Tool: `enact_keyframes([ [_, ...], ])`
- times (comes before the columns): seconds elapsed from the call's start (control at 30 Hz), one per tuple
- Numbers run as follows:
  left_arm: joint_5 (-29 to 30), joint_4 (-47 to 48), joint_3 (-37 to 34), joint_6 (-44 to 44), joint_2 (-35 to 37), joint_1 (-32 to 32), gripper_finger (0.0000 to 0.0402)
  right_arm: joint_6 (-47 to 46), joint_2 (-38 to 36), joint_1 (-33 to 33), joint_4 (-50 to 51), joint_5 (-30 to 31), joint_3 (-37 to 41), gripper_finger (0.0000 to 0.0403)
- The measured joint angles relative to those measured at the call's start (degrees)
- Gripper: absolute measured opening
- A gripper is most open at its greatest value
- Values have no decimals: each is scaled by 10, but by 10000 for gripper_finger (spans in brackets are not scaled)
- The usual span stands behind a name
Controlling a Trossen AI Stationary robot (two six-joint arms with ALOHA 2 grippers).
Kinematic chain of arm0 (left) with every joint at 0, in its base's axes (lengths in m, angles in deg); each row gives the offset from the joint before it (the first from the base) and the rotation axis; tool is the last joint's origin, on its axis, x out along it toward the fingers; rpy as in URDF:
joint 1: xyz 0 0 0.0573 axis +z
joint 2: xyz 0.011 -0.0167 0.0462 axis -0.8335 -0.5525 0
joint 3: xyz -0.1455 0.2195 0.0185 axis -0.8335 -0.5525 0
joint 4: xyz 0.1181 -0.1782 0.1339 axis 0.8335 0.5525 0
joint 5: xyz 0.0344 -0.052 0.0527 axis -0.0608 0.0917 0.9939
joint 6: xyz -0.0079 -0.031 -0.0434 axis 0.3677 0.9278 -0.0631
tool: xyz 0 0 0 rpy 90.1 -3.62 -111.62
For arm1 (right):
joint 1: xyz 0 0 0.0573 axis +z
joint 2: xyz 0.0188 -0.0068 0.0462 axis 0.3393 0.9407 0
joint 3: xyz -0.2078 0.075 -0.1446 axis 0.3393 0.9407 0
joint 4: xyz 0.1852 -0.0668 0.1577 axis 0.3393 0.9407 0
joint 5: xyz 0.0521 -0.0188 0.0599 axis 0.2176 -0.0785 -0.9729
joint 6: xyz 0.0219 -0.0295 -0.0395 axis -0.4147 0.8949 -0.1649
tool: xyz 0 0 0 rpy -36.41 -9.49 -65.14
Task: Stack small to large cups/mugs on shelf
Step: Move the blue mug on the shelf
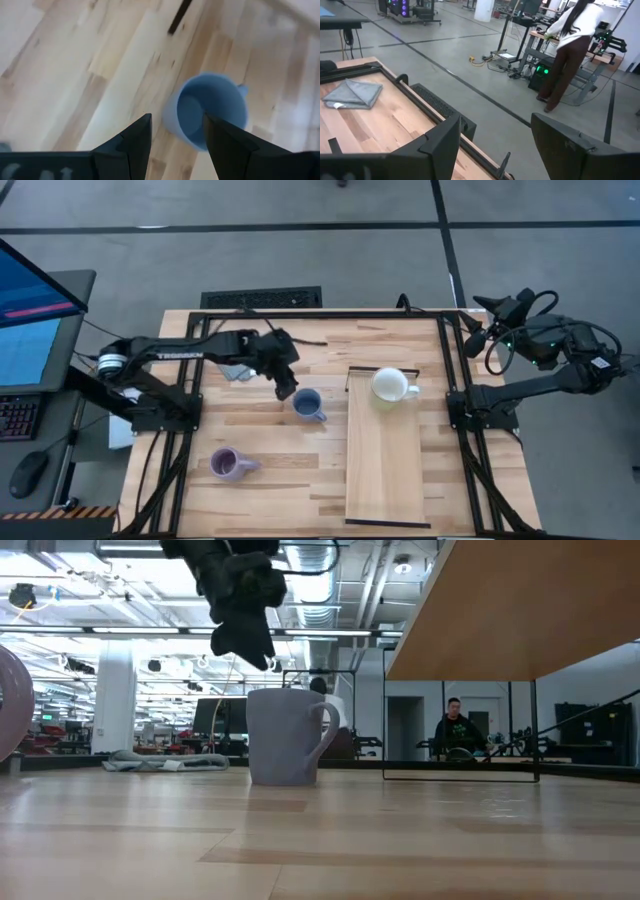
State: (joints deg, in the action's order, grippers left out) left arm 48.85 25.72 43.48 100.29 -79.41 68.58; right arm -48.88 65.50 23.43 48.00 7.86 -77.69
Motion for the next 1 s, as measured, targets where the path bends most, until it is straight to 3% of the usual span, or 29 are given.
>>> enact_keyframes([
  [0.3,76,47,47,5,-73,-48,166,0,0,0,0,-7,0,265],
  [0.53,77,60,49,23,-106,-49,166,0,0,0,0,-44,0,265],
  [1.0,35,47,49,29,-141,-51,166,0,0,0,0,-45,0,265],
])
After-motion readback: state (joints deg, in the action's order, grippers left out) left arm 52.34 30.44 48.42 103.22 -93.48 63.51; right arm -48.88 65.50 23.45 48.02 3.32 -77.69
